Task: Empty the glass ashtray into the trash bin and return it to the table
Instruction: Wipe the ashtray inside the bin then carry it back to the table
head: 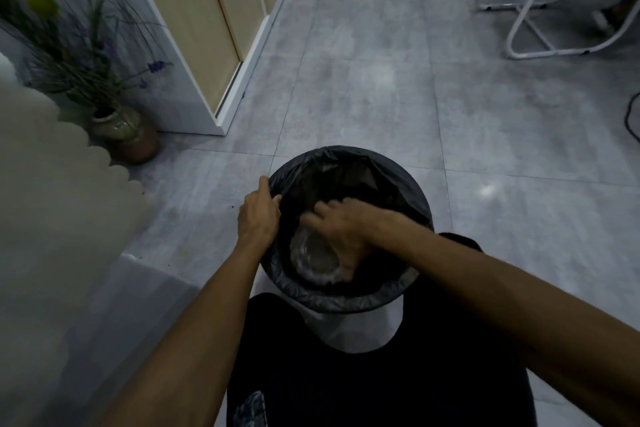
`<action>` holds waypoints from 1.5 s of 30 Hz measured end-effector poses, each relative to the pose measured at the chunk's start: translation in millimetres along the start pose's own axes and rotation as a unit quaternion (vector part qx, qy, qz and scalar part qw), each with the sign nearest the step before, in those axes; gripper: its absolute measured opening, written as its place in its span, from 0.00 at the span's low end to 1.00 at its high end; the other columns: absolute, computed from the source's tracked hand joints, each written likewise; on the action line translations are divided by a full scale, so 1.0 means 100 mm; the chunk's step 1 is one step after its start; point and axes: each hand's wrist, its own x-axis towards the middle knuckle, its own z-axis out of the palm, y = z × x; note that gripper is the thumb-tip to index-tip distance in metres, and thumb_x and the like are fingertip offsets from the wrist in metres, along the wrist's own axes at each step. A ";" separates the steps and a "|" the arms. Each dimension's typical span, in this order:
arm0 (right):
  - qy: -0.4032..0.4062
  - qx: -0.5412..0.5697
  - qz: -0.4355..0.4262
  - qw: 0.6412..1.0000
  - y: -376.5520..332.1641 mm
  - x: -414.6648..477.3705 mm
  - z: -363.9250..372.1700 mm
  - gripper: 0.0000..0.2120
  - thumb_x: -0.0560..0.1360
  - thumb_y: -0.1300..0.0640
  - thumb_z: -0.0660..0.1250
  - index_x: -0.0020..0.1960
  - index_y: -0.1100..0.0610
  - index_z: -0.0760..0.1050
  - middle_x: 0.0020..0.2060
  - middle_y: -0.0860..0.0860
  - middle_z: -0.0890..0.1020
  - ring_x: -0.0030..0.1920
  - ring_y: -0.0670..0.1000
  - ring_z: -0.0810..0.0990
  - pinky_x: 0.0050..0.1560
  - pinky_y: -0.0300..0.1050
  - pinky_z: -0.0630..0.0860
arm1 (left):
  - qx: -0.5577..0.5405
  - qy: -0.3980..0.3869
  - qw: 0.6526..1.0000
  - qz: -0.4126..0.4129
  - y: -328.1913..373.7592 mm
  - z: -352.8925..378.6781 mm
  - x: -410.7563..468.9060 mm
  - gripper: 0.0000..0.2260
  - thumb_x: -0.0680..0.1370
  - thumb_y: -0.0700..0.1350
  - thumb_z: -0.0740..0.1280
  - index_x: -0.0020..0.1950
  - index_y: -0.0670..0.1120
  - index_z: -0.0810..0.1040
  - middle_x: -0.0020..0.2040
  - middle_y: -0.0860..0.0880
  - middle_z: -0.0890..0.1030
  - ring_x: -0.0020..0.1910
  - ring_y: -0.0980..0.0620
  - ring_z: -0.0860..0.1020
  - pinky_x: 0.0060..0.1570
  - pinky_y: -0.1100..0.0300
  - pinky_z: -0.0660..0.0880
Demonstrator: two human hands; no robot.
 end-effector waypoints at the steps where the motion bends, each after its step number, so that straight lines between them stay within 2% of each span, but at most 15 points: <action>1: 0.038 0.008 0.027 0.999 0.08 -0.05 -0.03 0.62 0.59 0.34 0.83 0.81 0.55 0.56 0.71 0.59 0.69 0.66 0.62 0.75 0.65 0.57 0.73 | 0.001 0.001 1.000 0.000 0.00 0.00 -0.01 0.11 0.88 0.44 0.63 0.67 0.38 0.70 0.55 0.34 0.82 0.52 0.34 0.82 0.53 0.36 0.81; 4: 0.122 0.019 0.131 0.984 0.24 -0.16 -0.04 0.62 0.61 0.34 0.82 0.82 0.59 0.54 0.71 0.61 0.68 0.66 0.64 0.75 0.63 0.58 0.76 | -0.003 0.000 1.000 -0.003 0.02 -0.02 -0.02 0.12 0.88 0.44 0.63 0.68 0.38 0.70 0.56 0.34 0.82 0.52 0.34 0.82 0.54 0.36 0.81; 9: -0.048 0.032 -0.004 0.998 -0.21 0.04 0.05 0.64 0.59 0.39 0.86 0.83 0.55 0.53 0.75 0.61 0.65 0.70 0.64 0.71 0.69 0.57 0.72 | 0.009 -0.005 1.000 0.004 0.03 -0.01 -0.04 0.11 0.88 0.45 0.63 0.66 0.40 0.70 0.56 0.35 0.82 0.52 0.35 0.83 0.53 0.37 0.82; 15: 0.002 0.022 -0.015 1.000 -0.13 0.04 0.09 0.64 0.60 0.38 0.86 0.83 0.55 0.52 0.74 0.60 0.66 0.69 0.63 0.72 0.68 0.56 0.72 | 0.024 0.016 1.000 -0.005 0.02 0.01 -0.02 0.11 0.88 0.46 0.63 0.65 0.40 0.70 0.55 0.35 0.82 0.51 0.35 0.82 0.50 0.39 0.82; 19: 0.044 0.049 0.022 0.998 0.02 0.00 0.18 0.63 0.59 0.37 0.85 0.82 0.54 0.54 0.72 0.59 0.68 0.67 0.63 0.74 0.64 0.56 0.73 | 0.100 0.023 0.995 0.002 0.03 0.02 -0.02 0.15 0.88 0.50 0.63 0.70 0.41 0.71 0.62 0.36 0.78 0.57 0.35 0.80 0.55 0.39 0.80; 21: 0.069 0.074 0.051 0.993 0.17 -0.03 0.22 0.63 0.59 0.36 0.84 0.82 0.54 0.54 0.70 0.59 0.68 0.66 0.63 0.74 0.63 0.56 0.74 | 0.164 0.060 0.983 0.058 0.02 0.00 0.00 0.19 0.87 0.52 0.64 0.75 0.44 0.71 0.67 0.37 0.75 0.62 0.36 0.77 0.58 0.42 0.78; 24: 0.099 0.162 0.100 0.977 0.36 -0.05 0.27 0.64 0.56 0.33 0.84 0.81 0.53 0.56 0.69 0.58 0.70 0.65 0.62 0.76 0.63 0.56 0.76 | 0.185 0.085 0.955 0.216 0.06 -0.06 0.02 0.28 0.81 0.48 0.74 0.80 0.47 0.72 0.75 0.38 0.74 0.70 0.35 0.75 0.64 0.41 0.75; 27: 0.102 0.311 0.128 0.936 0.53 -0.08 0.20 0.59 0.54 0.33 0.84 0.78 0.51 0.62 0.64 0.51 0.74 0.59 0.54 0.78 0.58 0.47 0.76 | 0.171 0.004 0.928 0.331 0.14 -0.07 0.01 0.39 0.75 0.47 0.80 0.84 0.47 0.68 0.82 0.42 0.68 0.79 0.39 0.69 0.72 0.40 0.71; 29: 0.080 0.411 0.111 0.901 0.64 -0.12 0.15 0.45 0.57 0.33 0.83 0.68 0.49 0.74 0.55 0.46 0.82 0.52 0.50 0.82 0.53 0.45 0.77 | 0.100 -0.050 0.936 0.332 0.18 -0.06 0.02 0.41 0.74 0.48 0.81 0.84 0.46 0.67 0.84 0.45 0.67 0.81 0.43 0.69 0.76 0.42 0.70; 32: 0.034 0.585 0.072 0.807 0.75 -0.20 0.21 0.26 0.69 0.35 0.80 0.59 0.51 0.86 0.53 0.48 0.86 0.55 0.51 0.85 0.59 0.49 0.83 | -0.028 -0.173 0.949 0.261 0.16 -0.11 0.04 0.39 0.73 0.51 0.83 0.79 0.51 0.69 0.74 0.48 0.78 0.70 0.48 0.79 0.70 0.46 0.78; 35: 0.029 0.709 0.072 0.701 0.75 -0.21 0.29 0.30 0.74 0.31 0.73 0.61 0.55 0.86 0.59 0.54 0.86 0.55 0.52 0.87 0.57 0.51 0.85 | -0.118 -0.210 0.950 0.200 0.21 -0.15 -0.06 0.41 0.66 0.65 0.84 0.75 0.59 0.72 0.63 0.62 0.82 0.60 0.67 0.81 0.63 0.60 0.80; 37: 0.042 0.737 0.099 0.668 0.75 -0.19 0.33 0.36 0.75 0.26 0.66 0.60 0.59 0.83 0.56 0.59 0.85 0.46 0.54 0.89 0.46 0.48 0.85 | -0.180 -0.200 0.948 0.170 0.28 -0.14 -0.12 0.41 0.66 0.73 0.79 0.75 0.59 0.74 0.61 0.62 0.84 0.56 0.66 0.84 0.56 0.60 0.84; 39: 0.049 0.731 0.112 0.672 0.75 -0.17 0.36 0.39 0.78 0.26 0.60 0.61 0.62 0.79 0.49 0.61 0.86 0.40 0.56 0.88 0.39 0.46 0.84 | -0.227 -0.196 0.944 0.139 0.34 -0.12 -0.17 0.39 0.70 0.77 0.71 0.70 0.52 0.78 0.55 0.52 0.88 0.47 0.51 0.89 0.41 0.53 0.87; 41: 0.071 0.711 0.112 0.691 0.74 -0.17 0.39 0.35 0.82 0.29 0.56 0.61 0.61 0.78 0.42 0.61 0.87 0.34 0.53 0.86 0.32 0.44 0.82 | -0.272 -0.187 0.938 0.108 0.38 -0.13 -0.19 0.36 0.73 0.79 0.65 0.64 0.50 0.77 0.44 0.44 0.89 0.37 0.43 0.88 0.31 0.52 0.83; 45: 0.183 0.623 0.118 0.752 0.65 -0.16 0.37 0.25 0.88 0.41 0.52 0.65 0.59 0.75 0.37 0.60 0.85 0.27 0.47 0.81 0.24 0.40 0.77 | -0.336 -0.156 0.927 0.062 0.52 -0.16 -0.28 0.26 0.80 0.72 0.63 0.69 0.55 0.75 0.38 0.43 0.88 0.29 0.46 0.85 0.26 0.56 0.80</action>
